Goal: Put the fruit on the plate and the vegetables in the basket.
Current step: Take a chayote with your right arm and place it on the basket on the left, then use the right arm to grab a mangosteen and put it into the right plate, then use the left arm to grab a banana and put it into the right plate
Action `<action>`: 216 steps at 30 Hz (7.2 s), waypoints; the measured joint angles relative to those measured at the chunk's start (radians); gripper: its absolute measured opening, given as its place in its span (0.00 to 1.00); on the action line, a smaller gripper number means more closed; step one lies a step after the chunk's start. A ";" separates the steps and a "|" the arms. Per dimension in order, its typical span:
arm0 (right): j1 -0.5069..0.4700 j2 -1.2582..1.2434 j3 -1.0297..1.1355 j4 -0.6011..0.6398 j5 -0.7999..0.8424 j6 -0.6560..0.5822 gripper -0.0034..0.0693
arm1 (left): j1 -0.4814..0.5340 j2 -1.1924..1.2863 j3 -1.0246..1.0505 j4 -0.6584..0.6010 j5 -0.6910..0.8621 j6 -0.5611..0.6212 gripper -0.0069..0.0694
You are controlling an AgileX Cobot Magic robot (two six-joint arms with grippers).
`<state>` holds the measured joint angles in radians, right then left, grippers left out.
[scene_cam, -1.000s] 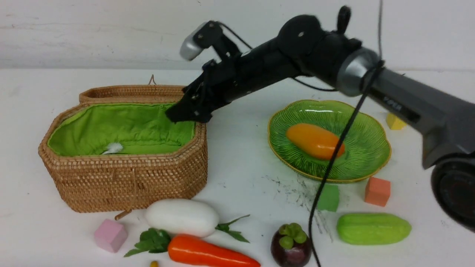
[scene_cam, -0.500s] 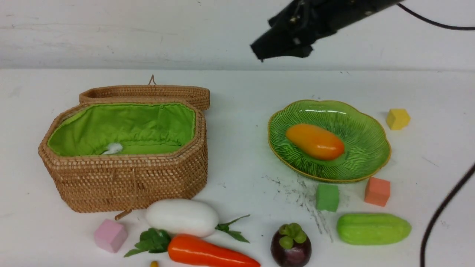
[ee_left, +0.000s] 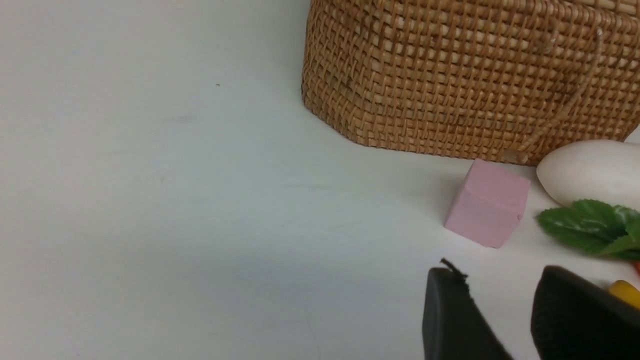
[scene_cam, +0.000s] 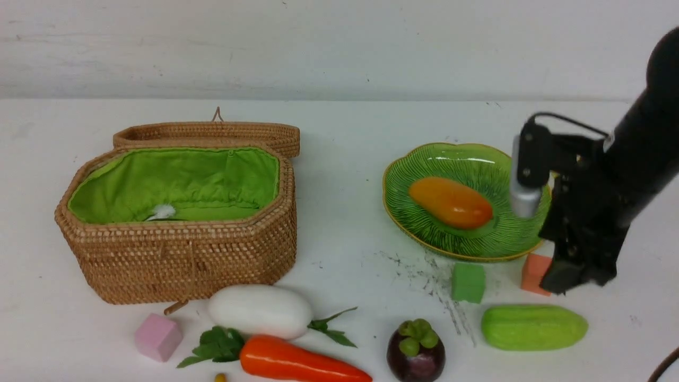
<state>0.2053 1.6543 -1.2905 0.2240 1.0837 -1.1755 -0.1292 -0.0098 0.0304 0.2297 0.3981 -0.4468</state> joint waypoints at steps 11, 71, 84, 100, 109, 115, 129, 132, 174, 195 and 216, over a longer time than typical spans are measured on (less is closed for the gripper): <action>0.000 0.000 0.138 0.000 -0.103 -0.018 0.86 | 0.000 0.000 0.000 0.000 0.000 0.000 0.40; 0.408 0.595 -0.851 0.607 -0.352 0.077 0.69 | 0.000 0.000 0.000 0.000 0.000 0.000 0.40; 0.407 0.676 -0.868 0.607 -0.411 0.084 0.76 | 0.000 0.000 0.000 0.000 0.000 0.000 0.40; 0.201 0.199 -0.576 0.149 0.075 0.430 0.95 | 0.000 0.000 0.000 0.000 0.000 0.000 0.40; 0.277 0.077 -0.003 0.142 -0.092 0.576 0.94 | 0.000 0.000 0.000 0.000 0.000 0.000 0.40; 0.313 0.095 0.113 0.181 -0.277 0.684 0.94 | 0.000 0.000 0.000 0.000 0.000 0.000 0.40; 0.319 0.214 0.115 0.211 -0.299 0.702 0.86 | 0.000 0.000 0.000 0.000 0.000 0.000 0.40; 0.319 0.214 0.106 0.192 -0.273 0.702 0.86 | 0.000 0.000 0.000 0.000 0.000 0.000 0.40; -0.149 0.423 -0.212 0.315 -0.635 0.717 0.87 | 0.000 0.000 0.000 0.000 0.000 0.000 0.40; -0.149 0.153 -0.212 0.192 -0.447 0.720 0.83 | 0.000 0.000 0.000 0.000 0.000 0.000 0.40; -0.149 -0.594 -0.011 0.026 0.077 1.008 0.51 | 0.000 0.000 0.000 0.000 0.000 0.000 0.40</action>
<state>0.0558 1.0602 -1.3011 0.2503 1.1603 -0.1674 -0.1292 -0.0098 0.0304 0.2297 0.3981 -0.4468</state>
